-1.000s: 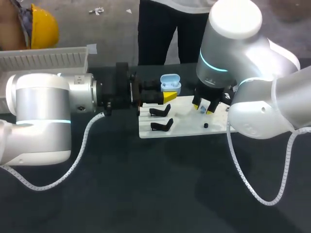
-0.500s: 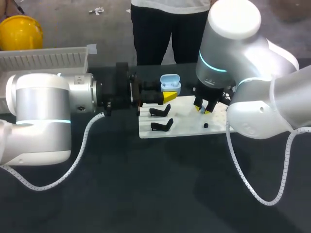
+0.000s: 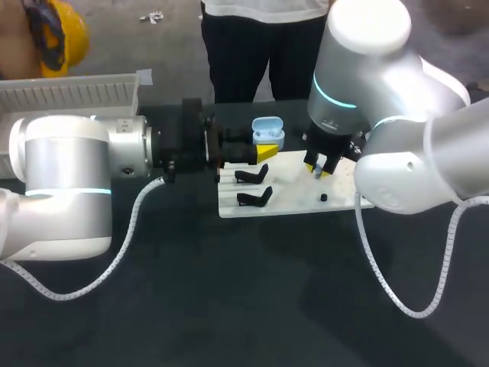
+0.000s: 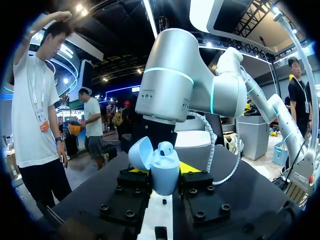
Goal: Pick up each earbud case from the left stands, insert the matching earbuds, close the lid, and place the case in the box.
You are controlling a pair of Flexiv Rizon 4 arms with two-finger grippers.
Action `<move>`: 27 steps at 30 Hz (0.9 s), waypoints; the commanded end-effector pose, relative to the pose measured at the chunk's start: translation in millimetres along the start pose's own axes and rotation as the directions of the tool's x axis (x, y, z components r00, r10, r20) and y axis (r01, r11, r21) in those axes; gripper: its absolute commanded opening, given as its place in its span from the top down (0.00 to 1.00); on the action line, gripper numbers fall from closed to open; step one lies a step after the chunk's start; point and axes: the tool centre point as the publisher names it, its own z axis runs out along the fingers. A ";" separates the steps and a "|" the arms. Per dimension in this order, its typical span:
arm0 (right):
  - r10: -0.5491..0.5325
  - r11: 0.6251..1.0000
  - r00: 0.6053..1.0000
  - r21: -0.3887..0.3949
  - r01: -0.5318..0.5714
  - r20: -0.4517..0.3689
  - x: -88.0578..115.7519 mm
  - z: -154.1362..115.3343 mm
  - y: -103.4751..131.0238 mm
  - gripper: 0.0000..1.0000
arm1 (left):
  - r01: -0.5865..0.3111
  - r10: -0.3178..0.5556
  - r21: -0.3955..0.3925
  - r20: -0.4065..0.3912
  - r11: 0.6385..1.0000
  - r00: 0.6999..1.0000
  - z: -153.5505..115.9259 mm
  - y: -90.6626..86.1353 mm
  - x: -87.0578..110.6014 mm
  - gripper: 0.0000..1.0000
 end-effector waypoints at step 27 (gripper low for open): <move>-0.289 0.955 0.953 -0.096 0.280 -0.090 38.8 -121.0 -30.7 1.00 | -0.005 0.005 -0.011 0.004 1.000 1.000 0.1 -2.5 0.7 1.00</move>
